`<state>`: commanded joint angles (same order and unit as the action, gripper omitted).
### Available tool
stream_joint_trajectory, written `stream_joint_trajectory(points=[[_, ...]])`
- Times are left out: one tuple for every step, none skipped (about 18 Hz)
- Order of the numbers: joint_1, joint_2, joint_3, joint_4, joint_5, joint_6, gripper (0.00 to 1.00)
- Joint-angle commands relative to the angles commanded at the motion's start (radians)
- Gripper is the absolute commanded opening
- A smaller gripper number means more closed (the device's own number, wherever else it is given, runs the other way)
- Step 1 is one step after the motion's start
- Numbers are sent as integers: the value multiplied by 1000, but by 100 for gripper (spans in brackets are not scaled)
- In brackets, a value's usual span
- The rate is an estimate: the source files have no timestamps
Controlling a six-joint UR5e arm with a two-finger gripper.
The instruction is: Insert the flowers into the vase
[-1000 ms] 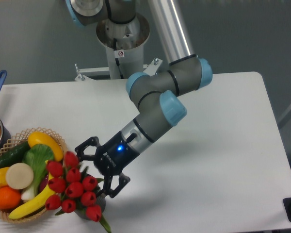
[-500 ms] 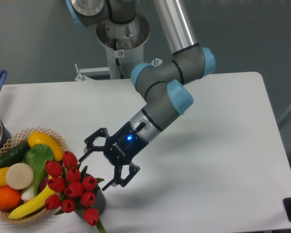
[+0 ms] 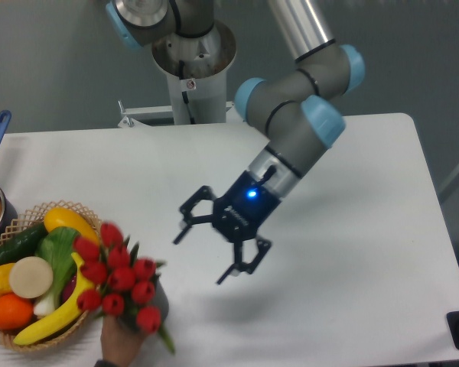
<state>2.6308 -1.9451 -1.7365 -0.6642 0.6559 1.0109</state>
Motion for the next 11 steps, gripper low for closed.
stream_joint_trajectory(points=[[-2,0,0,0,74,5,100],[-2,2,0,0,146,15,100],[-3,2,2,0,213,32,100],[-5,2,0,-2,275,46,100],[-8,2,2,-2,341,46,100],[-9,-2,3,-2,411,48,100],[-11,-2,2,-2,479,48,100],[-14,0,0,-3,531,46,100],[-18,0,-3,-5,572,48,100],[-23,0,-6,-5,609,48,100],[-31,0,-6,-6,646,46,100]])
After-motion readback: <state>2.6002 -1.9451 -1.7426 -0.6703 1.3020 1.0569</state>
